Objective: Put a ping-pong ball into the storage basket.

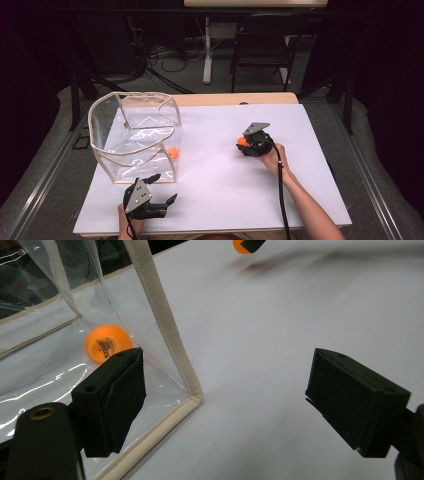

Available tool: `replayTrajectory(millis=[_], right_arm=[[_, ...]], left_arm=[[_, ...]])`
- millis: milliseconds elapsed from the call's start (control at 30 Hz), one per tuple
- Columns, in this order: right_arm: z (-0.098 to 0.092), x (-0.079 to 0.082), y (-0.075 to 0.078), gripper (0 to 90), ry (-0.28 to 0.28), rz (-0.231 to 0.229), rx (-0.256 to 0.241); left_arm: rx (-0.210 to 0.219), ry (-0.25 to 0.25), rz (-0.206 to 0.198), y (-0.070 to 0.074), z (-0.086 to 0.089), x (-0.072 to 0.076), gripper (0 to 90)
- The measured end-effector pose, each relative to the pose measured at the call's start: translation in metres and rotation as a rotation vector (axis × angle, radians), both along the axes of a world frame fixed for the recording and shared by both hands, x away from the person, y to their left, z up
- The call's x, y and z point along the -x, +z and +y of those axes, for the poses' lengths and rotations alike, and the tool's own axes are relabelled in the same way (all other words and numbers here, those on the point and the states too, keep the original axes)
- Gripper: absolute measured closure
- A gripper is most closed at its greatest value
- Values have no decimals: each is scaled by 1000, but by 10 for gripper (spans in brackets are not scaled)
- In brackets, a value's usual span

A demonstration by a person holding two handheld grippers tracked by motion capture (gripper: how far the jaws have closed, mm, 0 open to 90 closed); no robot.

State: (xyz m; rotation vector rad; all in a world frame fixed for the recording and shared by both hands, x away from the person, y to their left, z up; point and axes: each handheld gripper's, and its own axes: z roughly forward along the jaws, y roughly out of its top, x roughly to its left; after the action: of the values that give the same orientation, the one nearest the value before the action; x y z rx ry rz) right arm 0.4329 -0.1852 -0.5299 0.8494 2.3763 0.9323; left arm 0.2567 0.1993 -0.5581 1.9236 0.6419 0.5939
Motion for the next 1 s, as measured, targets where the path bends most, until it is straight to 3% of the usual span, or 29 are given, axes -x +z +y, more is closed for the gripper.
replayTrajectory(millis=[1000], right_arm=[[-3,13,28,508,32,-44,-2]], left_arm=[[6,4,-6,1,2,1,159]])
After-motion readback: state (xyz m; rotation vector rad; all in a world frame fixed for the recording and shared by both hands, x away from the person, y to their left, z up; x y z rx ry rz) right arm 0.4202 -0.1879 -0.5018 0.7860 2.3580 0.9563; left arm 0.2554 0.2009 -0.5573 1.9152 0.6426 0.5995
